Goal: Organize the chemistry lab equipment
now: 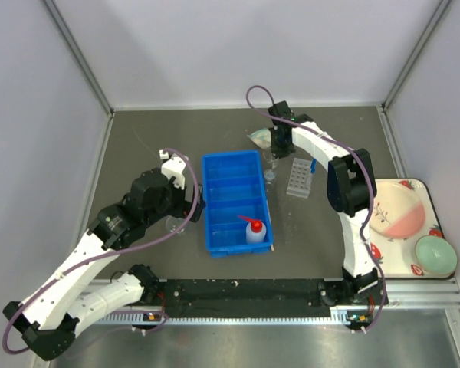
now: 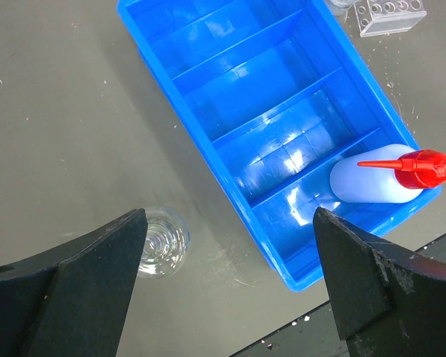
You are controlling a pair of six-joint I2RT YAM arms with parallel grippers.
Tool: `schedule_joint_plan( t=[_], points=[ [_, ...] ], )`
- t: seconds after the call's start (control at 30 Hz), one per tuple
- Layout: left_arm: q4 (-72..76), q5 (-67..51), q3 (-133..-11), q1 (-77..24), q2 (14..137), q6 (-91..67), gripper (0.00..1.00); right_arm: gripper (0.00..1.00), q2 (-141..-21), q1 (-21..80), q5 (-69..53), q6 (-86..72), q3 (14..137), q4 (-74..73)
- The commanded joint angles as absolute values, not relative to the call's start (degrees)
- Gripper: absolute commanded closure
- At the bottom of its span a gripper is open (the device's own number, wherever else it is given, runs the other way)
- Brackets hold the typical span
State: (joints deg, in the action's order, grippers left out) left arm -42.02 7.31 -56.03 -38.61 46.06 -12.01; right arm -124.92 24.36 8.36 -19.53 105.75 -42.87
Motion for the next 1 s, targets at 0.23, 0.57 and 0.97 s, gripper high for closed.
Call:
schedule_joint_plan(
  t=[0.23,0.57,0.97],
  points=[
    [-40.17,7.56,-56.87,-38.23,44.74,-11.60,0.01,1.00,-118.06,24.70,11.59,-18.02,106.35,-43.59],
    [-39.46,7.12,-56.86,-38.32,44.38,-11.95,0.01,1.00,-105.74,28.47,15.91,-15.47,106.35,-48.33],
    [-39.29,5.80,-56.51,-38.32,42.98,-12.92,0.01,1.00,-96.86,40.42,15.29,-15.64,104.33,-52.21]
  ],
)
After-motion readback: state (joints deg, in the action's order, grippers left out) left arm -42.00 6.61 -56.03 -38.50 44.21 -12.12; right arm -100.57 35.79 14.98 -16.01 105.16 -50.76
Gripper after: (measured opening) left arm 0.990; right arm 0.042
